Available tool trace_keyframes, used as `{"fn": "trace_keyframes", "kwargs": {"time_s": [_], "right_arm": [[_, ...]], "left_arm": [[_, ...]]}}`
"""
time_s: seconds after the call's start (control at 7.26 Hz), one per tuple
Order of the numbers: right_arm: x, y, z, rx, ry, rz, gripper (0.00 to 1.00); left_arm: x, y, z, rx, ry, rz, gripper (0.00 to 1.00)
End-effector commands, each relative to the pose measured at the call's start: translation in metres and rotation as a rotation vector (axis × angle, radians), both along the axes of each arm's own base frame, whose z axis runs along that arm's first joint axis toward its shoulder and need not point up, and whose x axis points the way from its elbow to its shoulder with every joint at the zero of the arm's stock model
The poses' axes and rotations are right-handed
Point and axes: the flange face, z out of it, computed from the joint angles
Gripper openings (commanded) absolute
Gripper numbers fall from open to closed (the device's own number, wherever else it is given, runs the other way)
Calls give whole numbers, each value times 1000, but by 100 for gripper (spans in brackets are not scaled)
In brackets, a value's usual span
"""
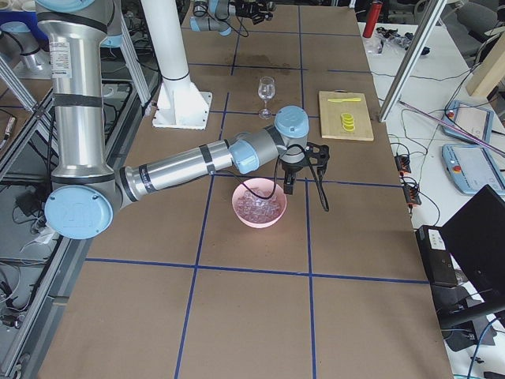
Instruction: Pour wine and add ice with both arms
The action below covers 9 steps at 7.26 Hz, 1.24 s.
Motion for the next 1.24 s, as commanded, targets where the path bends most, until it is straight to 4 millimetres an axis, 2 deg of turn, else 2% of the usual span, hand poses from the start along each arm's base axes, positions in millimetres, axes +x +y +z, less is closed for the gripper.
{"fn": "trace_keyframes", "kwargs": {"time_s": [0.0,0.28,0.41,0.69,0.96,1.1], "right_arm": [[-4,1,-2,3,-1,-8,100],[-4,1,-1,3,1,-9,100],[-8,1,-1,-10,-1,-7,100],[-13,3,-7,-17,-5,-5,100],[-12,4,-6,-16,0,-1,100],[-12,4,-6,-17,0,-1,100]], "left_arm": [[9,1,-5,-9,-7,-7,0],[8,1,-4,-20,12,-18,0],[12,5,-5,-32,153,11,0],[39,24,-15,-43,467,186,0],[49,29,-22,-50,656,320,0],[51,31,-21,-57,674,332,0]]}}
